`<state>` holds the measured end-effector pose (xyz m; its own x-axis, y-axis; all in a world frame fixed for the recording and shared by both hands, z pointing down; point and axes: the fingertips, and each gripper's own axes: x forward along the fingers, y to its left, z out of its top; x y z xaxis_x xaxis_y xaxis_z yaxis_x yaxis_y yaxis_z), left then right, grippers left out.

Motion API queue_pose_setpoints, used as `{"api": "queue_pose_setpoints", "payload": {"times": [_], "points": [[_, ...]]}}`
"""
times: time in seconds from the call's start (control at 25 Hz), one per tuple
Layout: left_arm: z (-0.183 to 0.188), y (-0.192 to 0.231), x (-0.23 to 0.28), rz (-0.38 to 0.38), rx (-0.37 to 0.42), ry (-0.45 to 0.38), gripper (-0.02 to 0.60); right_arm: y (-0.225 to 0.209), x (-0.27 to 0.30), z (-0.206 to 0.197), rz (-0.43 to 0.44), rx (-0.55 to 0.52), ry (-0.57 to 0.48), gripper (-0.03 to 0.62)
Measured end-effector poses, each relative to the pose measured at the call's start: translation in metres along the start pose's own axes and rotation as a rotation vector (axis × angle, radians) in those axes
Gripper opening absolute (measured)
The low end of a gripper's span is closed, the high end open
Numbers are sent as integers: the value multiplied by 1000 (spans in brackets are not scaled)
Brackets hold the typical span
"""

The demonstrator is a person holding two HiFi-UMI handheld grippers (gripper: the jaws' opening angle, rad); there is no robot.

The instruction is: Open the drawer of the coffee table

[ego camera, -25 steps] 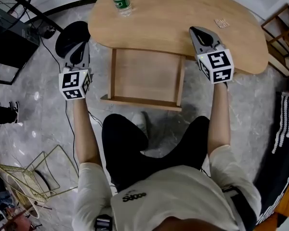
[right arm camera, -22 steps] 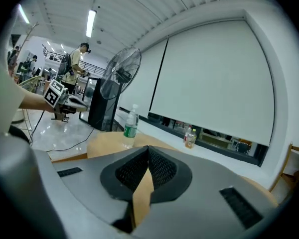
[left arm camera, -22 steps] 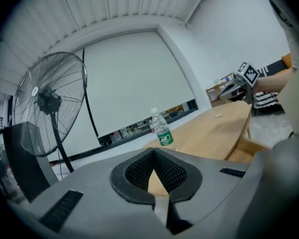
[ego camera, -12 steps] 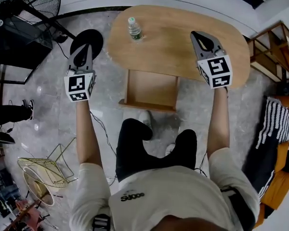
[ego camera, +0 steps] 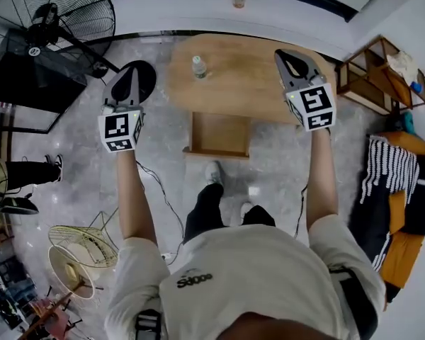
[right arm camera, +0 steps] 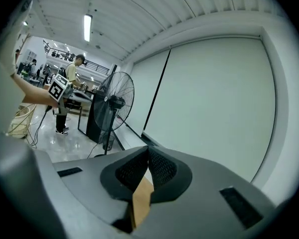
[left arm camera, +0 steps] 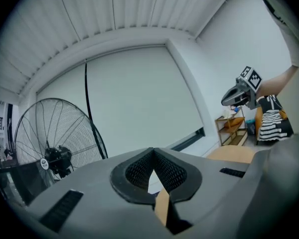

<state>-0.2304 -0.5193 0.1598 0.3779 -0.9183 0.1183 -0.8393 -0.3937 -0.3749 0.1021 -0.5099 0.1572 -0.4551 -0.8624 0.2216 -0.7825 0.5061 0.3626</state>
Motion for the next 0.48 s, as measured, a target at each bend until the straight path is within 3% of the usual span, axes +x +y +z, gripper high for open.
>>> {"api": "queue_pose_setpoints", "payload": {"times": [0.24,0.48], "points": [[60,-4,-41,-64,44,25,18,-4,-42,73,-16,-36,-26,6],[120,-43,-85,-111,74,-38,18,-5,-109,111,-8,-12,-93,6]]}}
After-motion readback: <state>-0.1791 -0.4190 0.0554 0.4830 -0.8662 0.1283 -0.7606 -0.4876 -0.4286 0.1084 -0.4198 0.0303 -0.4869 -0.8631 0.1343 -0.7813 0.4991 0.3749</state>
